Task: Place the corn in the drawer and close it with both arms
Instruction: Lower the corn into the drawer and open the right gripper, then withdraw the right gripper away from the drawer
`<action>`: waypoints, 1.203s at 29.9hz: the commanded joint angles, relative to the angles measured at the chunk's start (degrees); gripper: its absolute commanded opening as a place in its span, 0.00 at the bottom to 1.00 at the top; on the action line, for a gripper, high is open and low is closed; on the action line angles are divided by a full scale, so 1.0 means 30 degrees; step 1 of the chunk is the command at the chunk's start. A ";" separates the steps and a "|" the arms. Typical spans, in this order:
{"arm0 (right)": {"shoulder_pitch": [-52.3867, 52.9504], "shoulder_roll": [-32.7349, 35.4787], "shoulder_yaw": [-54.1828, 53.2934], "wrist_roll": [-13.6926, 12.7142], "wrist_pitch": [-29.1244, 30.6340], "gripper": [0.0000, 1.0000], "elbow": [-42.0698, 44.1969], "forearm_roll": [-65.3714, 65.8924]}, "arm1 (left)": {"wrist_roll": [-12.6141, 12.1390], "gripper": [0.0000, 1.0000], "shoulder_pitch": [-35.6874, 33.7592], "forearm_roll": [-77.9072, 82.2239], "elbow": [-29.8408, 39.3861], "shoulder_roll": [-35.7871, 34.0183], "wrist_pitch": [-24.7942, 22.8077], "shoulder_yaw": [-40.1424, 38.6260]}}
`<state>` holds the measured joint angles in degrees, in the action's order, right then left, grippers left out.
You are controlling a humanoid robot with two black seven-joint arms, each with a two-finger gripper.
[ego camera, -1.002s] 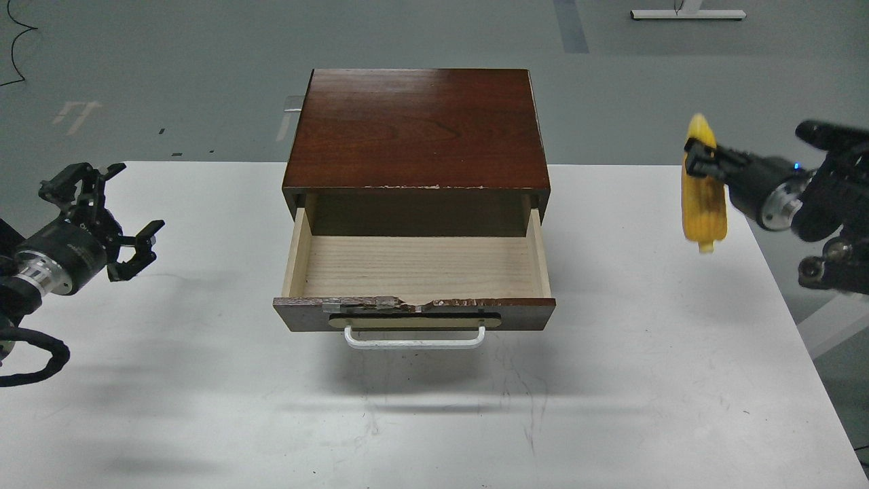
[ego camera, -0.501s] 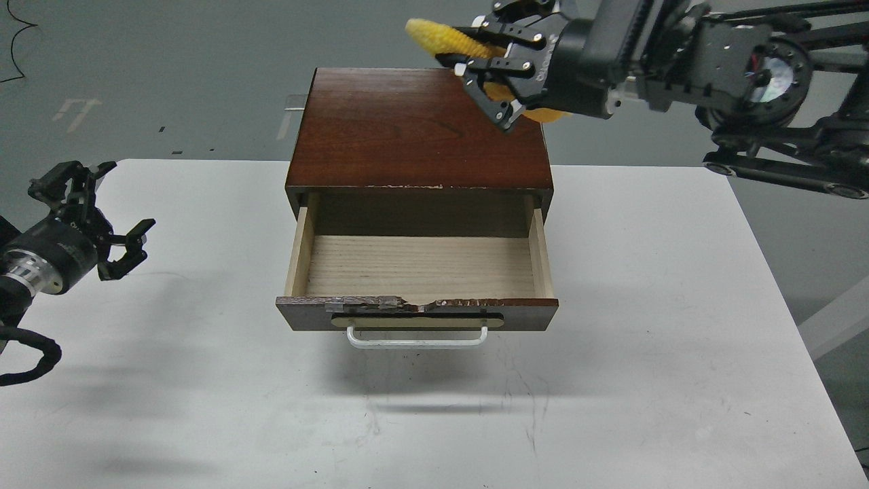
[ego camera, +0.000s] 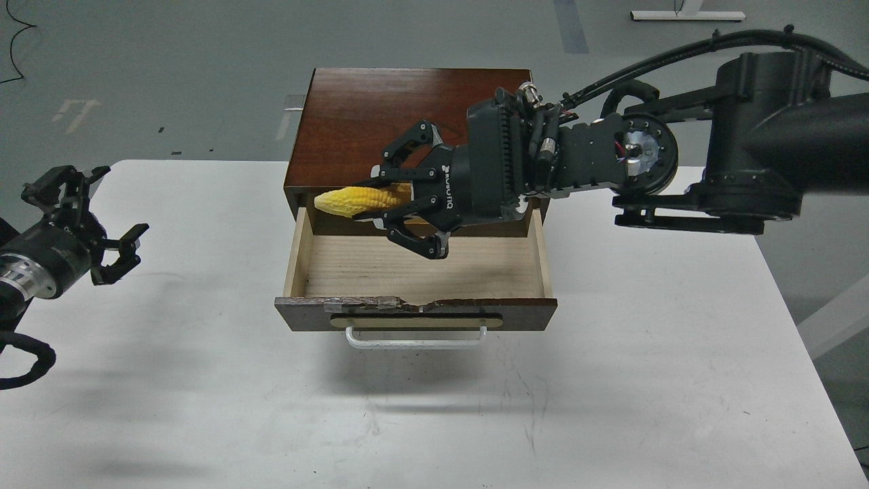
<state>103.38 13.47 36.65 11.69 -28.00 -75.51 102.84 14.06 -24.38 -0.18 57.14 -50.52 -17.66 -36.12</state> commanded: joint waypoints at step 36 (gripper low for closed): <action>-1.6791 0.5615 -2.2438 0.0763 0.4352 1.00 0.6683 -3.2492 | 0.0876 0.99 -0.0368 0.0643 -0.0033 -0.0444 0.0027 -0.0147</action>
<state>59.09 28.05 -27.44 15.95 -17.40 -55.48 6.19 14.55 -25.30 0.28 57.04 -51.37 -18.00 -36.56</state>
